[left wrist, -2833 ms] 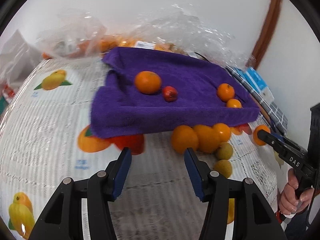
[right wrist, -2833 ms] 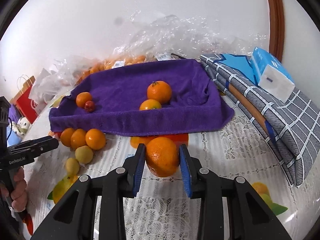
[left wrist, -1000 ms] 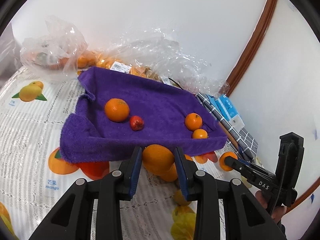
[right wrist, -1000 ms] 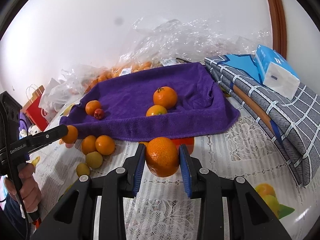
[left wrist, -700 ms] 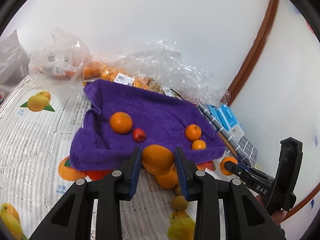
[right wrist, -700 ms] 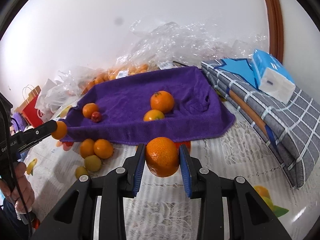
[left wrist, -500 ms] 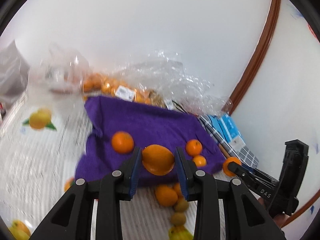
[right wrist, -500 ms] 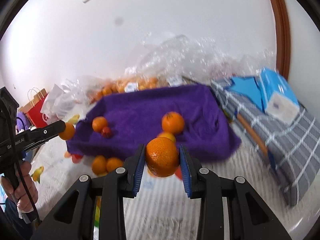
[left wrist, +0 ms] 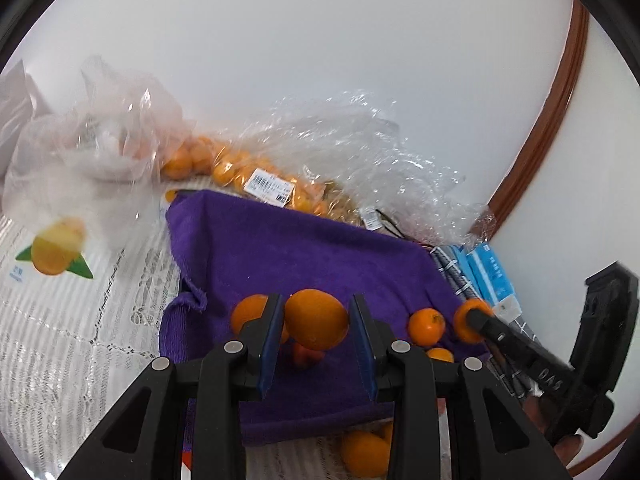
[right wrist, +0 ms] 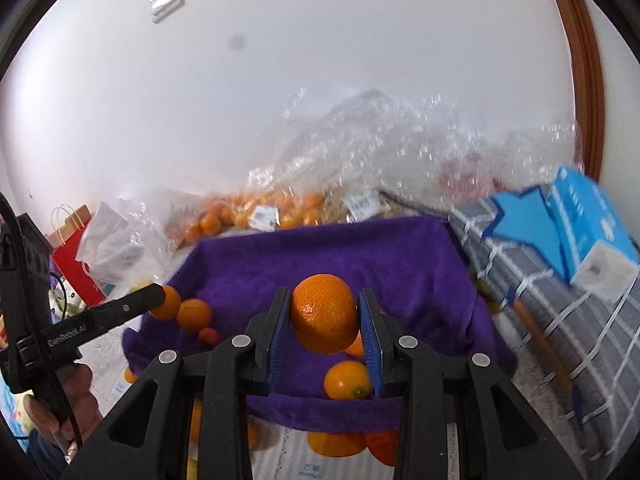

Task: Organize fruits
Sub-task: 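Lift both held oranges and carry them over the purple towel, then lower both oranges onto the towel and open both tools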

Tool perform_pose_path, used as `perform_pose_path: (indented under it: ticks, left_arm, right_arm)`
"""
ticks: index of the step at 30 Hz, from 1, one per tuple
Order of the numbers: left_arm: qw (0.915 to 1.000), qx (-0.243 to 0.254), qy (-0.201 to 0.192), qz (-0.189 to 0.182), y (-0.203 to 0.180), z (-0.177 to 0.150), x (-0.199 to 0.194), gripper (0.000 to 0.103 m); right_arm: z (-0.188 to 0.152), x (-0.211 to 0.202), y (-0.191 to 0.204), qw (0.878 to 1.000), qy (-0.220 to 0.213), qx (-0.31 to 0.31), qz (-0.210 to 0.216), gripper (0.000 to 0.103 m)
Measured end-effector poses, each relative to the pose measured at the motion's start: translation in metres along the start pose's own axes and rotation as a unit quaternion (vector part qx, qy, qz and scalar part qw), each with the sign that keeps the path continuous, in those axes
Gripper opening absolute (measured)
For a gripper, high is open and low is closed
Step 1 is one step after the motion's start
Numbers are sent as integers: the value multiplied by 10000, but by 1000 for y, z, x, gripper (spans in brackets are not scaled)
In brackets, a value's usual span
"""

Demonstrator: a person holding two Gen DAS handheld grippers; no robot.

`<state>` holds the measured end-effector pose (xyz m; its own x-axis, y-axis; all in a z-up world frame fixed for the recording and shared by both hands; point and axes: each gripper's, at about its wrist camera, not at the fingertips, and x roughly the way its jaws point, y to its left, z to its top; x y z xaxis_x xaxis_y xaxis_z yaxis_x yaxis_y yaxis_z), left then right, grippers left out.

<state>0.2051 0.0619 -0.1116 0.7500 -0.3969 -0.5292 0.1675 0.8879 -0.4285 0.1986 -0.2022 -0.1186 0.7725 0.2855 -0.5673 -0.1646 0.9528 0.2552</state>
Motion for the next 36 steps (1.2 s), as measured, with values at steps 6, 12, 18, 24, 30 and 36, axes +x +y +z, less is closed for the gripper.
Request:
perform_pose_path:
  ticks: [6, 12, 18, 24, 30, 36]
  left_arm:
    - [9999, -100, 119, 39, 4, -3, 14, 32]
    - [9999, -23, 118, 88, 2, -4, 16, 32]
    - [9997, 88, 235, -6, -3, -7, 21, 32]
    - [9995, 68, 295, -37, -2, -8, 21, 32]
    - [9995, 39, 310, -67, -1, -7, 22, 32]
    - [9992, 110, 349, -140, -4, -9, 22, 32]
  right_arm:
    - [-11, 18, -7, 9994, 245, -89, -225, 33]
    - [-16, 21, 2, 9984, 185, -385, -382, 33]
    - [-19, 25, 11, 9967, 254, -641, -423, 33]
    - [-19, 26, 8, 9972, 326, -557, -371, 33]
    - [-20, 25, 10, 9965, 348, -628, -435, 35]
    - [-20, 23, 9, 9966, 367, -602, -421, 44]
